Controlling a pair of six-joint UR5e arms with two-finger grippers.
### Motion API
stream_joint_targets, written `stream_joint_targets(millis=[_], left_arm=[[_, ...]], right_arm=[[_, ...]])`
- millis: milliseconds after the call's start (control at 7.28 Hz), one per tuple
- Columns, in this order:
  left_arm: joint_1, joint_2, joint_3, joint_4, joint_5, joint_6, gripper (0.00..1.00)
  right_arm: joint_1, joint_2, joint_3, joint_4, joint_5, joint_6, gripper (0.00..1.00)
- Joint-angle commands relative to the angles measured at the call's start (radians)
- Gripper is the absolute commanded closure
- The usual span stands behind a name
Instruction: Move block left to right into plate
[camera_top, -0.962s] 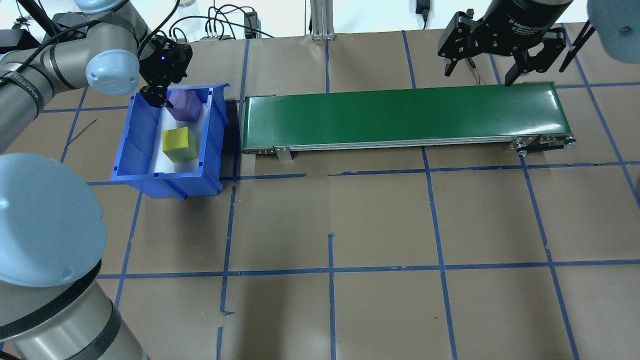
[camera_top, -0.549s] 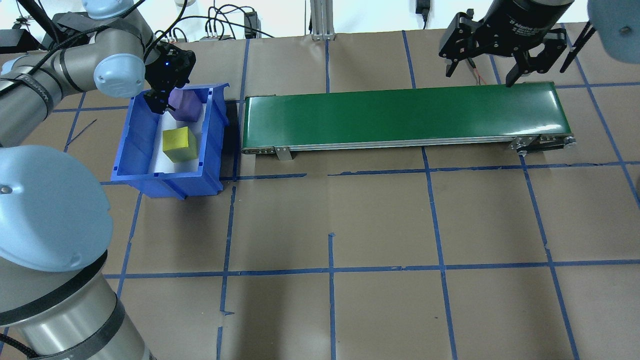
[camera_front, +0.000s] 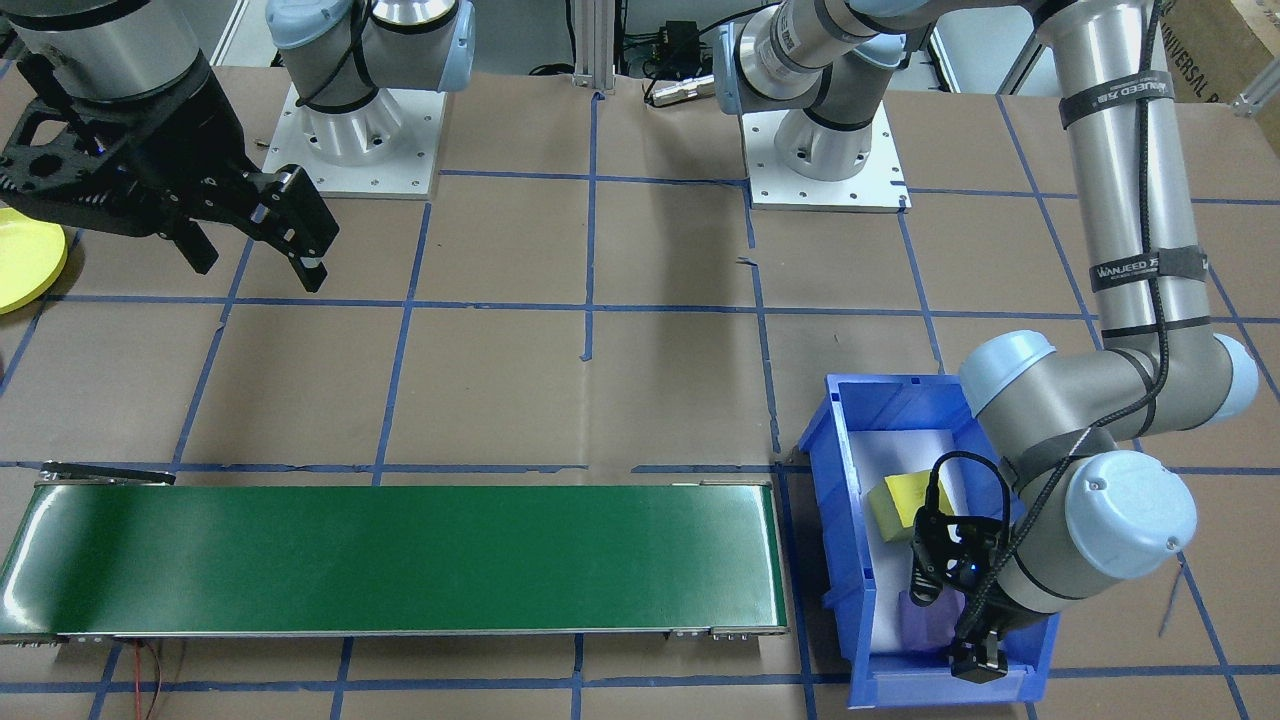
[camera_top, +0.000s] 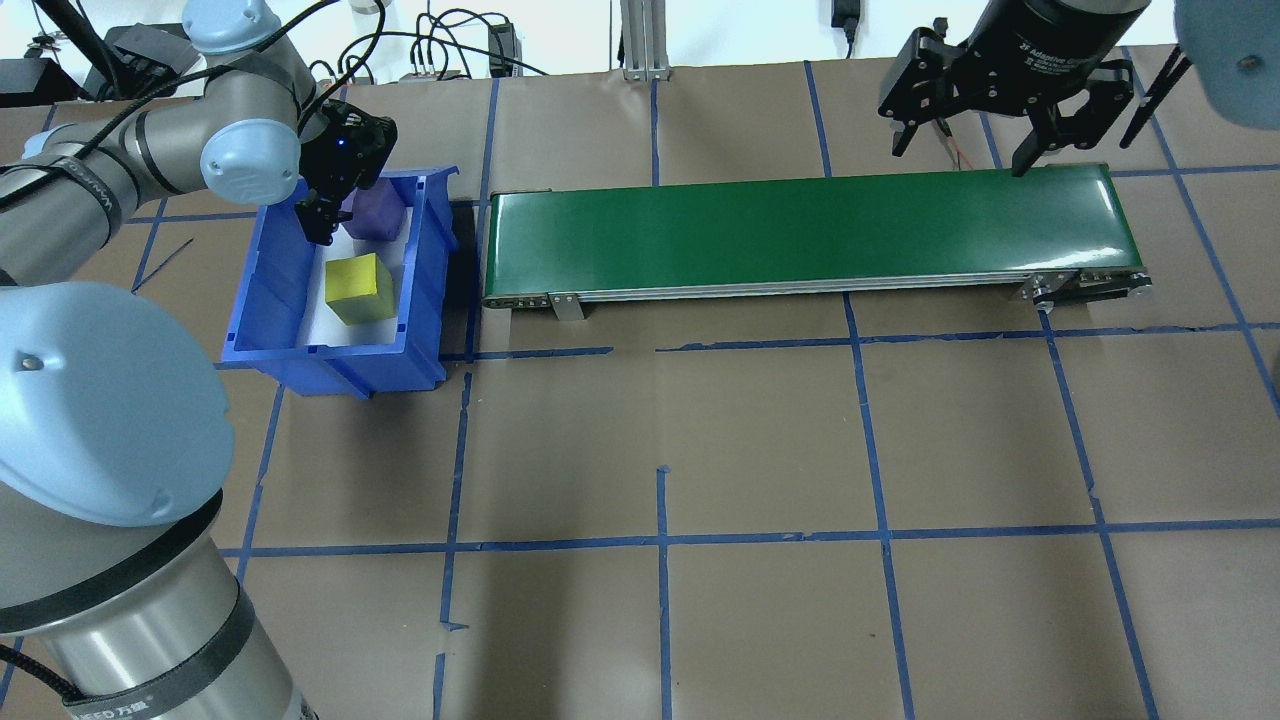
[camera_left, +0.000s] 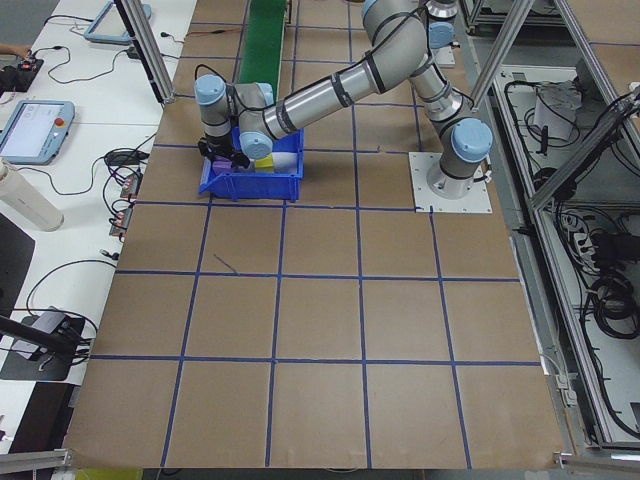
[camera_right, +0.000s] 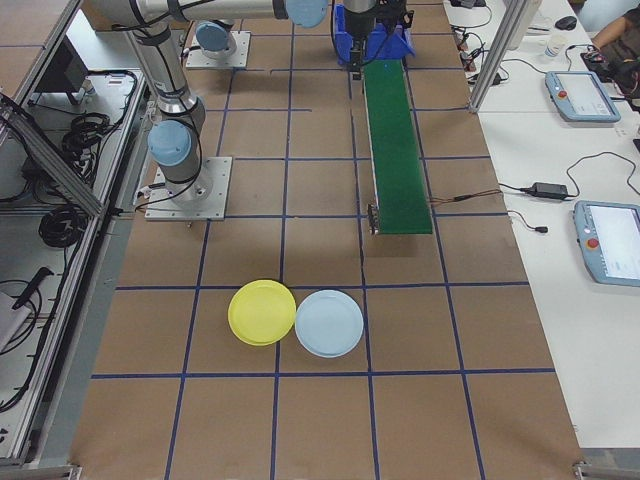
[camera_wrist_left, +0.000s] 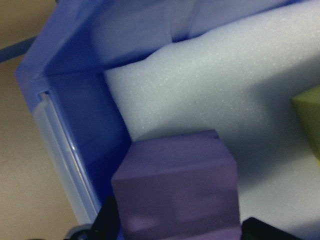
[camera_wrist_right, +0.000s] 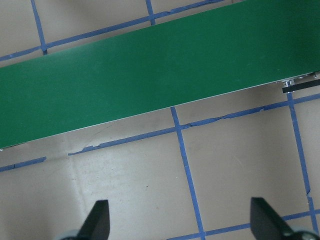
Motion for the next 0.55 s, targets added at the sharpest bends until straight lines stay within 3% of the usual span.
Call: stream_joint_targets(millis=[0,412], left_arm=[[0.0,0.001,-0.025,0.0,0.001,-0.005,0.16],[0.0,0.009,-0.036,0.002,-0.007,-0.005,0.2]], right_arm=[[0.0,0.0,0.0,0.0,0.0,0.001,0.0],[0.0,0.0,0.0,0.0,0.002,0.001,0.0]])
